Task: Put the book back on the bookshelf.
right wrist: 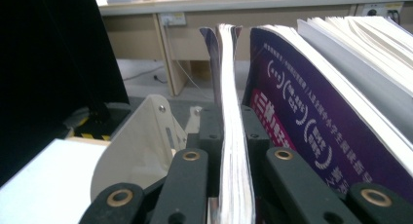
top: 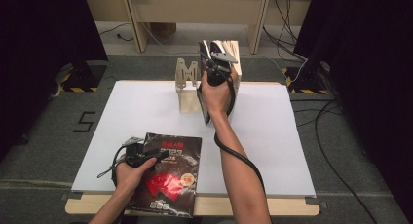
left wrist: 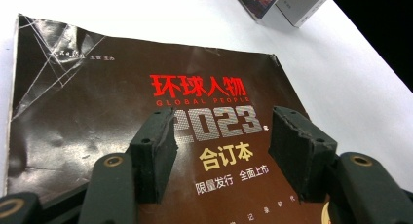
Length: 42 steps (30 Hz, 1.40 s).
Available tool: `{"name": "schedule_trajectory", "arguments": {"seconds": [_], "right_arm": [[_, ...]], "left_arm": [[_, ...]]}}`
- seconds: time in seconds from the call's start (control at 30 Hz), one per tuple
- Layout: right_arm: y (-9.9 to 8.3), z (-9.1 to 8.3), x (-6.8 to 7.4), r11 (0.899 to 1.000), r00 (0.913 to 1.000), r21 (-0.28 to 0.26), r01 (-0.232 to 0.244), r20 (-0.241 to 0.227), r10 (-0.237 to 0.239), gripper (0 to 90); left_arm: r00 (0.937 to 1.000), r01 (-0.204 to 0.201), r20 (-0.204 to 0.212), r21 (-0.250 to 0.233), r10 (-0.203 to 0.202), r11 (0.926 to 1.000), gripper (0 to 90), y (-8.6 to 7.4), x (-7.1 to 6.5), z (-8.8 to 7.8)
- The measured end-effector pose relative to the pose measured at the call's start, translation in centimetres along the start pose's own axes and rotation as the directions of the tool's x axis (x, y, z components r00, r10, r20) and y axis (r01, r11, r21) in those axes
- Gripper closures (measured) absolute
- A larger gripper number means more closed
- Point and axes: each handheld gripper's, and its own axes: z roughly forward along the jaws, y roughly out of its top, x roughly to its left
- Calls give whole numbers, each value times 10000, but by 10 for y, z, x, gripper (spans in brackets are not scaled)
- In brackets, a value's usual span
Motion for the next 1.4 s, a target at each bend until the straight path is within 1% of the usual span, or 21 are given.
{"name": "schedule_trajectory", "arguments": {"seconds": [0.17, 0.23, 0.27, 0.33, 0.37, 0.43, 0.47, 0.57, 0.63, 0.7, 0.73, 0.8, 0.93, 1.07, 1.17, 1.23, 1.27, 1.37, 1.4], "right_arm": [[3, -4, -1, 9987, 9998, 506, 36, 215, -47, 809], [5, -7, -1, 9982, 9994, 595, -6, 341, -15, 801], [6, -8, -2, 9981, 9991, 614, 73, 407, -98, 787], [7, -12, -2, 9968, 9993, 794, -20, 382, -10, 762], [6, -15, -2, 9969, 9992, 776, -99, 384, 69, 754], [2, -19, -2, 9972, 9989, 740, 82, 459, -116, 736], [0, -22, -2, 9974, 9986, 714, 95, 521, -132, 734], [-5, -26, -6, 9972, 9981, 739, 73, 599, -118, 710], [-8, -30, -7, 9966, 9983, 823, -28, 585, -20, 701], [-11, -33, -6, 9968, 9981, 802, 15, 611, -65, 693], [-12, -35, -7, 9966, 9983, 822, -35, 590, -13, 693], [-15, -38, -7, 9962, 9980, 867, 31, 621, -85, 691], [-20, -46, -11, 9953, 9973, 948, -191, 720, 123, 684], [-25, -51, -14, 9924, 9976, 1221, -173, 690, 90, 687], [-28, -53, -16, 9899, 9968, 1381, -335, 760, 231, 686], [-28, -54, -21, 9875, 9966, 1433, -662, 587, 583, 677], [-28, -55, -23, 9853, 9947, 1423, -944, 535, 875, 678], [-28, -57, -28, 9812, 9910, 1463, -1258, 647, 1174, 677], [-27, -58, -29, 9816, 9908, 1449, -1246, 715, 1152, 677]], "left_arm": [[10000, -2, 15, 74, 2, 10000, 418, -1, 0, 2], [10000, -27, 27, 92, 26, 10000, 418, -1, -1, 2], [10000, -18, 38, 68, 18, 10000, 418, -1, 0, 2], [10000, -26, 8, 44, 26, 10000, 419, -2, 0, 2], [10000, -34, 8, 45, 34, 10000, 419, -2, 0, 2], [10000, -11, -4, 14, 11, 10000, 419, -3, 0, 2], [10000, -32, -28, 38, 33, 10000, 420, -3, 0, 1], [10000, -32, 3, -53, 32, 10000, 420, -3, 0, 1], [10000, -48, -6, -103, 48, 9999, 420, -3, 1, 0], [10000, -21, -92, -141, 19, 9999, 421, -3, 2, -1], [10000, -1, -84, -151, 0, 9999, 421, -3, 3, -1], [10000, -14, -85, -205, 13, 9998, 422, -3, 3, -2], [10000, 2, -79, -195, -3, 9998, 423, -3, 3, -3], [10000, -8, -67, -224, 7, 9997, 424, -3, 3, -2], [10000, -42, -21, -272, 41, 9996, 424, -3, 2, -3], [10000, -39, -25, -281, 38, 9996, 425, -3, 3, -3], [10000, -25, -30, -283, 24, 9996, 426, -3, 3, -3], [10000, -8, -17, -247, 7, 9997, 426, -4, 3, -2], [10000, -18, -7, -244, 18, 9997, 426, -4, 3, -1]]}}
